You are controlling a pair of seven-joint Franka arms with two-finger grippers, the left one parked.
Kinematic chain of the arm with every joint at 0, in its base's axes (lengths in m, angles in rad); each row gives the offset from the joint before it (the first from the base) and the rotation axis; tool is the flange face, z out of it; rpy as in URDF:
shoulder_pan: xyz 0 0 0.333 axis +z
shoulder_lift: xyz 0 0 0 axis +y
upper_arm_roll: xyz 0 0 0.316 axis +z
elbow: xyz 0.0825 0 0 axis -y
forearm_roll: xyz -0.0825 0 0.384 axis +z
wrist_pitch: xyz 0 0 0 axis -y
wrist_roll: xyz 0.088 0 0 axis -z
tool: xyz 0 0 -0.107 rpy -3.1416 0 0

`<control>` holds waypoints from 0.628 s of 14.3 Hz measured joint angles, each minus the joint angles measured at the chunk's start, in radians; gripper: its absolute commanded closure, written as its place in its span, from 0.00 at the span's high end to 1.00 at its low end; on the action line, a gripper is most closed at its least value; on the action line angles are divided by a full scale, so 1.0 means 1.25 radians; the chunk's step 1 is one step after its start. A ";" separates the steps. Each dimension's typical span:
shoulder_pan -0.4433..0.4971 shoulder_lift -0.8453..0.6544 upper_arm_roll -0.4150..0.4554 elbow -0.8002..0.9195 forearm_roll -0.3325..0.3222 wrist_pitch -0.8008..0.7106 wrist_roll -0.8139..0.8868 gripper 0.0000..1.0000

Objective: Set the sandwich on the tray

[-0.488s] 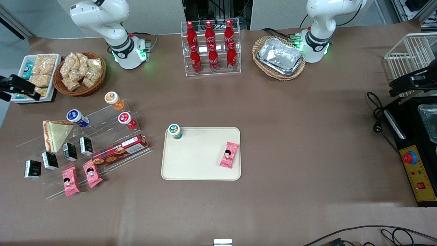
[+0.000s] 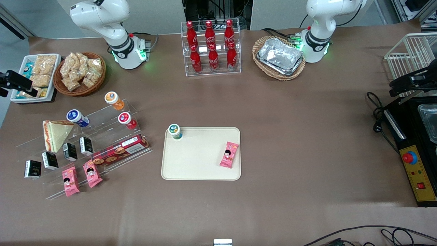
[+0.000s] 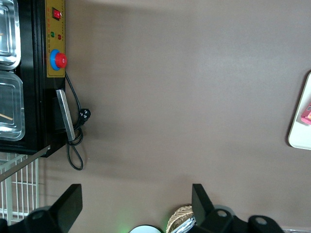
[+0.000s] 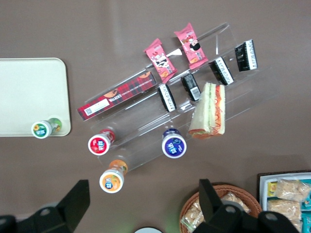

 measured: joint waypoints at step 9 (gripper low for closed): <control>-0.048 0.007 -0.191 -0.002 -0.024 0.057 -0.129 1.00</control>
